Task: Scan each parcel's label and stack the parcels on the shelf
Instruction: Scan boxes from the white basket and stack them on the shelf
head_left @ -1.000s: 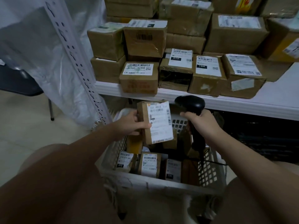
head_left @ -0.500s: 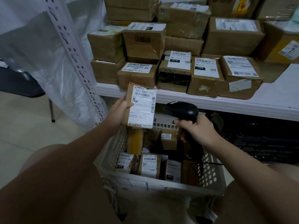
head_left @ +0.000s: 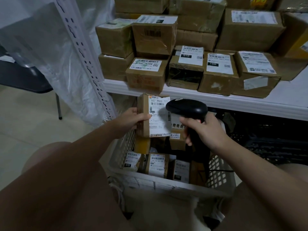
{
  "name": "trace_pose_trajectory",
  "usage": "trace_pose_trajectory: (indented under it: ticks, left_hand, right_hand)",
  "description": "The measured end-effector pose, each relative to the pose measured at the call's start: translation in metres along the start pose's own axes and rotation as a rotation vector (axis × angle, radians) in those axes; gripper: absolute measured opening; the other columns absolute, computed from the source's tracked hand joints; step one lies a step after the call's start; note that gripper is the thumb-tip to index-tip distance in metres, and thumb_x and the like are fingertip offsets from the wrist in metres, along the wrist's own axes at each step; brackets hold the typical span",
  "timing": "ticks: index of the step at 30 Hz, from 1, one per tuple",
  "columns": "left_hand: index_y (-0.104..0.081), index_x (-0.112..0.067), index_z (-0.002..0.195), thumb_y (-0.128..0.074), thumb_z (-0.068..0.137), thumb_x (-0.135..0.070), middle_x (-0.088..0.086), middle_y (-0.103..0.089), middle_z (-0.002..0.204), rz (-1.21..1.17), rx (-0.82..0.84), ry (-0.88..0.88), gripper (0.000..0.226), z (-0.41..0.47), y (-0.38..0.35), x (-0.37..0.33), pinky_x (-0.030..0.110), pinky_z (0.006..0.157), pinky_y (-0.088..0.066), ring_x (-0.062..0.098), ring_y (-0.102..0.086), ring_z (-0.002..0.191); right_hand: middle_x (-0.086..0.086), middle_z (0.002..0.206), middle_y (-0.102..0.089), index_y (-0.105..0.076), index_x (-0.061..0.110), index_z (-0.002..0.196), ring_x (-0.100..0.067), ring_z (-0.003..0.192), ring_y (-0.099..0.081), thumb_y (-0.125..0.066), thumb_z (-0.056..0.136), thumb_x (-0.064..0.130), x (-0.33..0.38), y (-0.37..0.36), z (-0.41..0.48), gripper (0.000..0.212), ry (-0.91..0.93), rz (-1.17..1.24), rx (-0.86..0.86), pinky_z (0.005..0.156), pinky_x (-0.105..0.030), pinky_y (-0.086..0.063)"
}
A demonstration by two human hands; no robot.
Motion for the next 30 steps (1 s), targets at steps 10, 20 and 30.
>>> trace_pose_trajectory:
  ticks: [10,20,30]
  left_hand:
    - [-0.054,0.001,0.124,-0.068,0.083,-0.01,0.014,-0.068,0.114,0.003,-0.01,-0.025,0.045,0.006,0.003,0.006,0.03,0.078,-0.058,0.023,-0.068,0.103]
    - [-0.058,-0.005,0.117,-0.067,0.084,-0.005,0.014,-0.066,0.115,0.036,-0.006,-0.049,0.034,0.004,-0.002,0.006,0.038,0.084,-0.057,0.026,-0.066,0.106]
    - [-0.05,-0.018,0.109,-0.07,0.081,-0.004,0.012,-0.062,0.118,0.024,-0.039,-0.017,0.037,0.006,-0.002,0.015,0.033,0.078,-0.058,0.026,-0.063,0.108]
  right_hand:
    - [-0.016,0.057,-0.06,-0.061,0.006,0.083,-0.025,0.046,-0.055,-0.063,0.092,0.02,-0.004,0.004,-0.003,0.017,-0.059,0.047,-0.015,0.045,-0.029,-0.049]
    - [-0.016,0.057,-0.06,-0.059,0.004,0.079,-0.024,0.043,-0.055,-0.062,0.092,0.022,-0.007,0.002,-0.004,0.023,-0.078,0.042,0.009,0.044,-0.029,-0.048]
    - [-0.019,0.058,-0.06,-0.059,0.006,0.075,-0.028,0.046,-0.056,-0.065,0.091,0.024,-0.014,0.001,-0.003,0.025,-0.114,0.041,0.02,0.05,-0.033,-0.048]
Point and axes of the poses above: each hand's wrist, its own z-axis towards the middle knuckle, its own y-axis out of the back of the hand, x = y × z, the point moved 10 cm from there along z, towards the middle knuckle
